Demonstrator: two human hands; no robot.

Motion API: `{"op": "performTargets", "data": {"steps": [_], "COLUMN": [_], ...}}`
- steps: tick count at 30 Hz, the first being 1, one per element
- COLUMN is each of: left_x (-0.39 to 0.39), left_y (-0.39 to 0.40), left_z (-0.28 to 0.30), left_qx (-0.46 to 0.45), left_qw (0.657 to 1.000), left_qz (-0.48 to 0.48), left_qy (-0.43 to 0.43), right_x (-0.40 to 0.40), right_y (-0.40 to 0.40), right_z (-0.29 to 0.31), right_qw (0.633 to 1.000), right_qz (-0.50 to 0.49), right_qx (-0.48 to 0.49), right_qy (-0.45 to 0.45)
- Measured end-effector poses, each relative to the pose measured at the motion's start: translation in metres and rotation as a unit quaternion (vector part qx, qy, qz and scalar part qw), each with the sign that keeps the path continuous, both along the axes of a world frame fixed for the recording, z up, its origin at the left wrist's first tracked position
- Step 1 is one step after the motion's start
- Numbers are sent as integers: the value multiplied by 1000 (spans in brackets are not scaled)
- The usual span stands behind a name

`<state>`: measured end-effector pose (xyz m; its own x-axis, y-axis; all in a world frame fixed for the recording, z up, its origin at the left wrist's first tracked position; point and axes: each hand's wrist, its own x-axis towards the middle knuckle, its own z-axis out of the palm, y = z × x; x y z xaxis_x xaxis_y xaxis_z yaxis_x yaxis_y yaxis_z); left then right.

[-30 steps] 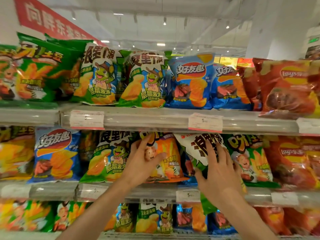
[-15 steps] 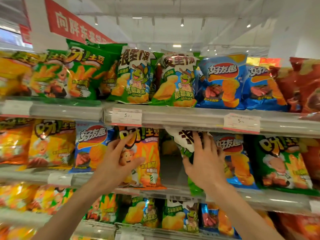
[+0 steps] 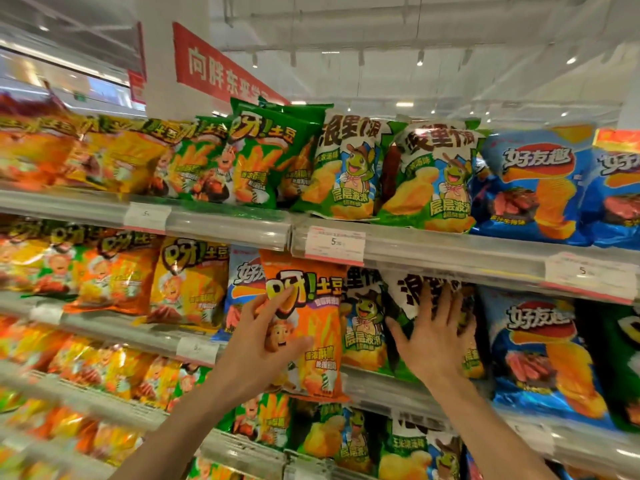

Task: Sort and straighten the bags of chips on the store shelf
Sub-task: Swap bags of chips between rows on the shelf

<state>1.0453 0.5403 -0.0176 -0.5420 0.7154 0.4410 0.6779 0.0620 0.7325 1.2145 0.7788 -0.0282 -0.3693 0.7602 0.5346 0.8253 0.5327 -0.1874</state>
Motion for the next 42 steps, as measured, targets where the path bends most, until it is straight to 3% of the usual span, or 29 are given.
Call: {"op": "performTargets", "data": {"steps": [4,8,12,17,24,31,39,42], "left_x": [2,8,21,45,51,2,-103,-133], "left_y": [5,11,18,14,-13,-62,-122,-126], "left_z": [-3,-3,-4,-6,-9,-12,-8,-7], "left_qx": [17,30,42,38,16,30,50,46], "left_qw": [1000,999,998,999,1000,998,997,998], "left_qz": [-6,-15,-32,-28,16,46,52,33], "left_qy": [2,-3,-17,-19,10,4,13,9], "right_x": [9,23,33,31,20,-34,-141,-159], "right_y": [3,-16,-46,-66,-91,-140,-206,-203], "right_z": [4,14,25,20,8,16,14,22], "right_qw": [999,984,947,888,839,833,867,906], "right_qz": [41,133,267,334,387,395,376,318], "right_qx": [-11,25,-95,-273,-321,-339,-282,-207], "right_qy": [23,114,148,160,209,189,168,187]}}
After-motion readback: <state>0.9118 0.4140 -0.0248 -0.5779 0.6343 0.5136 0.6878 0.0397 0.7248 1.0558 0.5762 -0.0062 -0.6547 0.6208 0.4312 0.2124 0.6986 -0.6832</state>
